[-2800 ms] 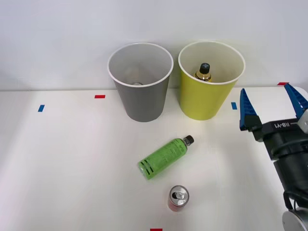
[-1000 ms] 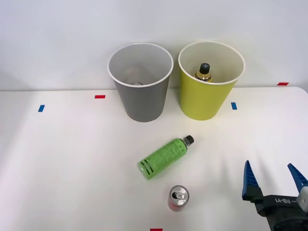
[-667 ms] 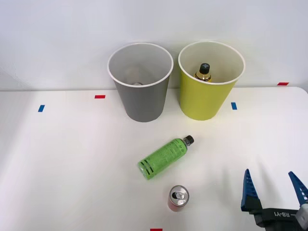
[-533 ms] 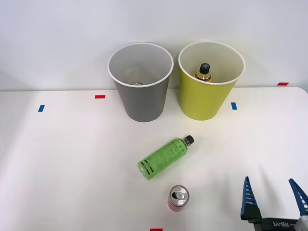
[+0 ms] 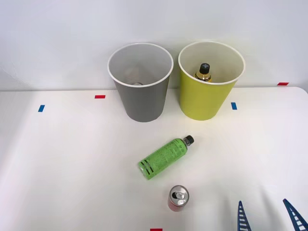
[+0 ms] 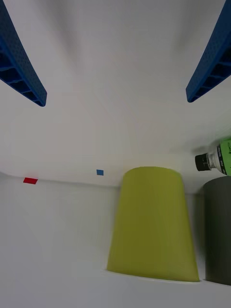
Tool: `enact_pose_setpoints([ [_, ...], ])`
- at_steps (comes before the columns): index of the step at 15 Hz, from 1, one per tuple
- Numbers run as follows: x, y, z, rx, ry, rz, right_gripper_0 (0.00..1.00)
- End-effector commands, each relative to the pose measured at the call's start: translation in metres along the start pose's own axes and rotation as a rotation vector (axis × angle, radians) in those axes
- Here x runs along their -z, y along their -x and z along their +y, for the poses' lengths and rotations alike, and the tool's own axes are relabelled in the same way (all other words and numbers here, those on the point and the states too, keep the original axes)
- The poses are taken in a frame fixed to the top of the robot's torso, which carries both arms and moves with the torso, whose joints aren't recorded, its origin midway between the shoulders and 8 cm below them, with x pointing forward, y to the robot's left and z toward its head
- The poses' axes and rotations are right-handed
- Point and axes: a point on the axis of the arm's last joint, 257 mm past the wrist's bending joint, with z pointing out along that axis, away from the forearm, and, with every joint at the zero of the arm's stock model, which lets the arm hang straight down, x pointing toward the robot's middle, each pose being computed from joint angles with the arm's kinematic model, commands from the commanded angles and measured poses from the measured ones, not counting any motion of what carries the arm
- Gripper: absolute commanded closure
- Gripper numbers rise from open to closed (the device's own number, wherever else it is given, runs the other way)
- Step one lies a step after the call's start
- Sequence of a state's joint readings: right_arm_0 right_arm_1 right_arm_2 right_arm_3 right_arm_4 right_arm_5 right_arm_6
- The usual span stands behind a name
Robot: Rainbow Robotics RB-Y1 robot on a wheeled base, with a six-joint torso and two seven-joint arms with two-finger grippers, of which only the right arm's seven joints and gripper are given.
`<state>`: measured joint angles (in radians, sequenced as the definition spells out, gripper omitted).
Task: Put cans in the gray bin, plastic bottles in the light green bin
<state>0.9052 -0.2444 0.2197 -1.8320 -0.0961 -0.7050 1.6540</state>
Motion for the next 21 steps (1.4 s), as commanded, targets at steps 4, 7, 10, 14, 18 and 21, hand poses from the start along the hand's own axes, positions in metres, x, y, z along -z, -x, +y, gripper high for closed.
enact_pose_setpoints([
  [4,0.019,0.001,0.007,0.028,0.001,0.003,0.0],
  [7,0.019,0.005,0.011,0.01,-0.006,-0.011,0.0],
  [10,0.018,0.01,0.008,0.006,-0.021,-0.031,0.0],
  [14,0.017,0.011,0.005,0.034,-0.021,-0.035,0.0],
  [18,0.017,0.011,0.005,0.034,-0.021,-0.035,0.0],
  [21,0.017,0.011,0.005,0.034,-0.021,-0.035,0.0],
])
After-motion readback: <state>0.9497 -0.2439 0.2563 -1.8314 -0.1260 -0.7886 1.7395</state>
